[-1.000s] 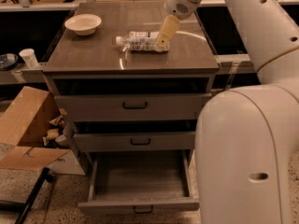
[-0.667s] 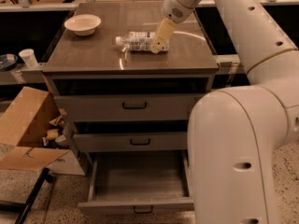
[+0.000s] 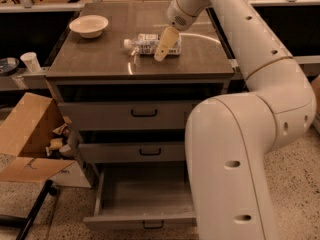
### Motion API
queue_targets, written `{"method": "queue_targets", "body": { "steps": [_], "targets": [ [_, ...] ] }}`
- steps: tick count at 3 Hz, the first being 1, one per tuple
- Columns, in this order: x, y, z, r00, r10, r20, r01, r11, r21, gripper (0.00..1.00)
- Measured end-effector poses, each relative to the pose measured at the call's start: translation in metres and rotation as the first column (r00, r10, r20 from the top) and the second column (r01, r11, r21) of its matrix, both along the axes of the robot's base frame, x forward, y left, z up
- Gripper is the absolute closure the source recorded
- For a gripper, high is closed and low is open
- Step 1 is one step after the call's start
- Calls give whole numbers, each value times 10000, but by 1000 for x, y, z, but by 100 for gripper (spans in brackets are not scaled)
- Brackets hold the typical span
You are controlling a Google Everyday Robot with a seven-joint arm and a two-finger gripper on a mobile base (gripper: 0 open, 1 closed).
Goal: Place blue plastic bottle into bottom drawer
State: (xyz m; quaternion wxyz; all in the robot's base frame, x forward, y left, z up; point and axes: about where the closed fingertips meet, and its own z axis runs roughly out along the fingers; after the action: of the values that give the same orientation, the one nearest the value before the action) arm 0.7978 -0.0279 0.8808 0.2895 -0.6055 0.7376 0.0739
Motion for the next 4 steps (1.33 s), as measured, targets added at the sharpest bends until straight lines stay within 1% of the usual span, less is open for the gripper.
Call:
{"method": "queue_targets", "body": {
  "steps": [1,2,3,4],
  "targets": [
    [7,5,-21,9995,104,-284,-110,9998,-193,0],
    [9,7,-39,9981,135,-609,-153,9995,-291,18],
    [9,9,-43,9974,240,-681,-261,9992,-295,41],
    [7,5,-27,9987,385,-341,-386,9993,-23,65]
  ]
}}
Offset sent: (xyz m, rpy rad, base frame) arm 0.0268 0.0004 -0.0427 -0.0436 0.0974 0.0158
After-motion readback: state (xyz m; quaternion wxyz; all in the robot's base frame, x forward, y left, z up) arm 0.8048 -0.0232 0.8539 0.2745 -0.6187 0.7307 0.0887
